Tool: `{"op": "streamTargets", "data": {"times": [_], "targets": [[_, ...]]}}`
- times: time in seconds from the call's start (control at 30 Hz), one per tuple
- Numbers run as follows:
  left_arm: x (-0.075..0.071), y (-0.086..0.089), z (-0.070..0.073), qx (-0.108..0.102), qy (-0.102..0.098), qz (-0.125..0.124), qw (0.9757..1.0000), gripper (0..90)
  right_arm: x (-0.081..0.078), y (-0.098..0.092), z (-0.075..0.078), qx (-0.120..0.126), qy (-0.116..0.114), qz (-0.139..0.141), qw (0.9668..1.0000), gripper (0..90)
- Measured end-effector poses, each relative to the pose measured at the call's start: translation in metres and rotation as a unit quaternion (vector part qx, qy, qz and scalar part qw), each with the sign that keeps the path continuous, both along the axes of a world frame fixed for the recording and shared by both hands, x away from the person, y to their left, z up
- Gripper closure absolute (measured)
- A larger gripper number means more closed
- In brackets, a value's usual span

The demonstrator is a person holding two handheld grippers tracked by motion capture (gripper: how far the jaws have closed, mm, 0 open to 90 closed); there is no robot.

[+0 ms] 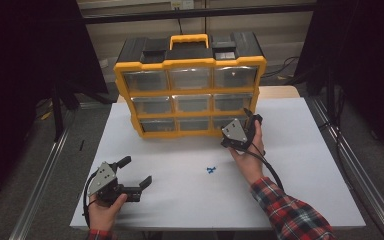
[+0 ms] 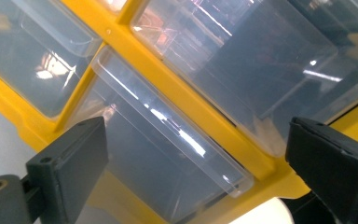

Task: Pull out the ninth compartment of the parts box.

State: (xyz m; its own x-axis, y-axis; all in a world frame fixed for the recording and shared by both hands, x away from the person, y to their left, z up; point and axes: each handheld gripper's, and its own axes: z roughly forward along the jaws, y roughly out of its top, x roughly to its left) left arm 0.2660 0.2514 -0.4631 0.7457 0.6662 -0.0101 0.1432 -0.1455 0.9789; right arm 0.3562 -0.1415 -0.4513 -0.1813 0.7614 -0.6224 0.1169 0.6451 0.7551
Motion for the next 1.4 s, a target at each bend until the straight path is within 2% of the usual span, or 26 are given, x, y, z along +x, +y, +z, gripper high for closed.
{"op": "streamTargets", "data": {"times": [0.03, 0.1, 0.13, 0.17, 0.2, 0.23, 0.27, 0.33, 0.47, 0.53, 0.57, 0.6, 0.63, 0.73, 0.77, 0.83, 0.87, 0.9, 0.97, 1.13, 1.17, 1.23, 1.4], "targets": [[0.000, 0.000, 0.000, 0.000, 0.000, 0.000, 1.0000, 0.5, 0.000, 0.001, -0.001, -0.008, -0.001, 0.001, 1.0000, 8.2], [0.000, 0.000, 0.000, 0.002, -0.002, 0.001, 1.0000, 0.5, 0.000, 0.000, -0.002, -0.042, -0.006, 0.002, 0.9991, 8.4], [0.000, 0.000, 0.000, 0.002, -0.002, 0.001, 1.0000, 0.5, 0.000, 0.000, -0.002, -0.042, -0.006, 0.002, 0.9991, 8.4], [0.000, 0.002, 0.001, 0.012, -0.004, -0.001, 0.9999, 0.5, 0.001, 0.001, -0.005, -0.060, -0.008, 0.003, 0.9982, 8.8], [0.000, 0.002, 0.001, 0.012, -0.004, -0.001, 0.9999, 0.5, 0.001, 0.001, -0.005, -0.070, -0.010, 0.003, 0.9975, 9.1], [0.000, 0.000, 0.000, 0.002, -0.002, 0.002, 1.0000, 0.5, 0.001, 0.002, -0.005, -0.076, -0.012, 0.002, 0.9970, 9.4], [0.000, 0.000, 0.000, 0.002, -0.002, 0.002, 1.0000, 0.5, 0.001, 0.002, -0.005, -0.076, -0.012, 0.002, 0.9970, 9.4], [0.000, 0.001, 0.000, 0.003, -0.002, 0.002, 1.0000, 0.5, 0.000, 0.002, -0.005, -0.100, -0.020, 0.007, 0.9947, 11.7], [0.000, 0.000, 0.000, 0.003, -0.003, 0.003, 1.0000, 0.6, 0.000, 0.003, -0.006, -0.110, -0.018, 0.008, 0.9938, 17.0], [-0.001, -0.001, 0.000, -0.010, 0.000, 0.006, 0.9999, 0.6, 0.001, 0.003, -0.007, -0.137, -0.024, 0.011, 0.9902, 19.8], [-0.001, -0.001, 0.000, -0.010, 0.000, 0.006, 0.9999, 0.6, 0.001, 0.003, -0.008, -0.142, -0.025, 0.009, 0.9895, 20.7], [-0.001, -0.001, 0.000, -0.010, 0.000, 0.006, 0.9999, 0.6, 0.001, 0.004, -0.009, -0.138, -0.027, 0.007, 0.9901, 21.7], [-0.001, -0.001, 0.000, -0.011, 0.001, 0.008, 0.9999, 0.6, 0.000, 0.004, -0.009, -0.154, -0.025, 0.006, 0.9877, 22.8], [-0.001, -0.001, 0.000, -0.011, 0.000, 0.007, 0.9999, 0.6, 0.000, 0.004, -0.009, -0.161, -0.025, 0.008, 0.9866, 26.8], [-0.001, -0.002, 0.000, -0.012, 0.001, 0.007, 0.9999, 0.6, 0.001, 0.003, -0.008, -0.179, -0.033, 0.012, 0.9833, 29.8], [-0.001, -0.002, 0.000, -0.014, 0.001, 0.006, 0.9999, 0.6, 0.001, 0.004, -0.008, -0.184, -0.039, 0.013, 0.9821, 30.5], [-0.001, -0.002, 0.000, -0.016, 0.002, 0.004, 0.9999, 0.6, 0.000, 0.004, -0.010, -0.175, -0.038, 0.007, 0.9837, 30.7], [-0.001, -0.002, 0.000, -0.014, 0.000, 0.006, 0.9999, 0.6, 0.000, 0.004, -0.010, -0.175, -0.038, 0.007, 0.9837, 30.7], [-0.001, -0.001, 0.001, -0.007, -0.002, 0.004, 1.0000, 0.7, 0.000, 0.005, -0.011, -0.183, -0.035, 0.008, 0.9825, 31.9], [-0.001, -0.001, 0.001, -0.010, -0.002, 0.004, 0.9999, 0.9, 0.000, 0.006, -0.013, -0.186, -0.035, 0.005, 0.9818, 34.3], [-0.001, -0.001, 0.001, -0.009, -0.001, 0.006, 0.9999, 0.9, 0.002, 0.004, -0.012, -0.211, -0.041, 0.018, 0.9765, 34.7], [-0.001, 0.000, 0.001, -0.008, -0.003, 0.006, 1.0000, 0.9, 0.002, 0.004, -0.011, -0.230, -0.039, 0.016, 0.9724, 36.1], [-0.001, 0.000, 0.001, -0.008, -0.004, 0.006, 0.9999, 0.9, 0.002, 0.004, -0.012, -0.235, -0.038, 0.010, 0.9713, 38.9]]}}
